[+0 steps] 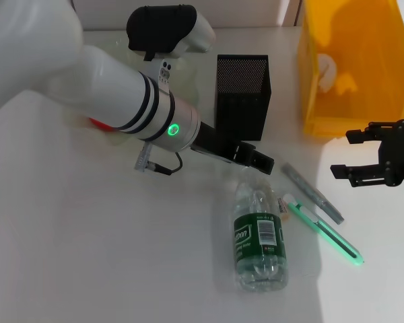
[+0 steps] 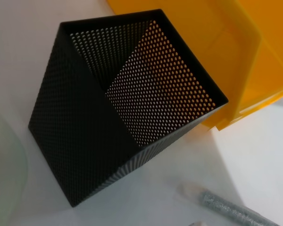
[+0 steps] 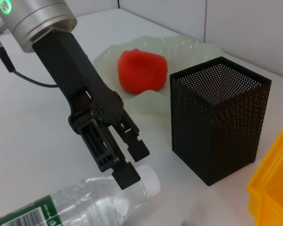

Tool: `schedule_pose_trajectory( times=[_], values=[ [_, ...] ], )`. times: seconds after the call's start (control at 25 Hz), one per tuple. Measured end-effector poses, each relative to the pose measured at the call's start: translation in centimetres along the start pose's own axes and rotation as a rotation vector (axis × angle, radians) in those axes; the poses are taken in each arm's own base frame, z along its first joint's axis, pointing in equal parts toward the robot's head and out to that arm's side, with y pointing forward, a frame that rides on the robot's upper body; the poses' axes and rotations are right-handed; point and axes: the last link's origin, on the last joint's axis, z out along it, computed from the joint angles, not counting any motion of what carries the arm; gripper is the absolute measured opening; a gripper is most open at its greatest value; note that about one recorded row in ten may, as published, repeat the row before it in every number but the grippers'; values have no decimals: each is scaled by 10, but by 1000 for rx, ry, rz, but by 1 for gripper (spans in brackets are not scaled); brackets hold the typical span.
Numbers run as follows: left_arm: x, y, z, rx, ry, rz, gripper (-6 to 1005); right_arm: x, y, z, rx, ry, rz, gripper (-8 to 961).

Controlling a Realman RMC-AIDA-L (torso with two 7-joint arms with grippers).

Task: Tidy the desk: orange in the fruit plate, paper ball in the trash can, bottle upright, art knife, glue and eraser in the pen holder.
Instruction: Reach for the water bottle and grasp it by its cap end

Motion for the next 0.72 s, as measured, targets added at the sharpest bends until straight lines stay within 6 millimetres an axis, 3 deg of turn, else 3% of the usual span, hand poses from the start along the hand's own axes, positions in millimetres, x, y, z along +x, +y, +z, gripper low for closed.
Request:
schedule_pose_trajectory(
  times=[0.72],
  values=[
    [-3,-8,2,-22,13,-42,781,0,1,5,-14,18,-5,787]
  ],
)
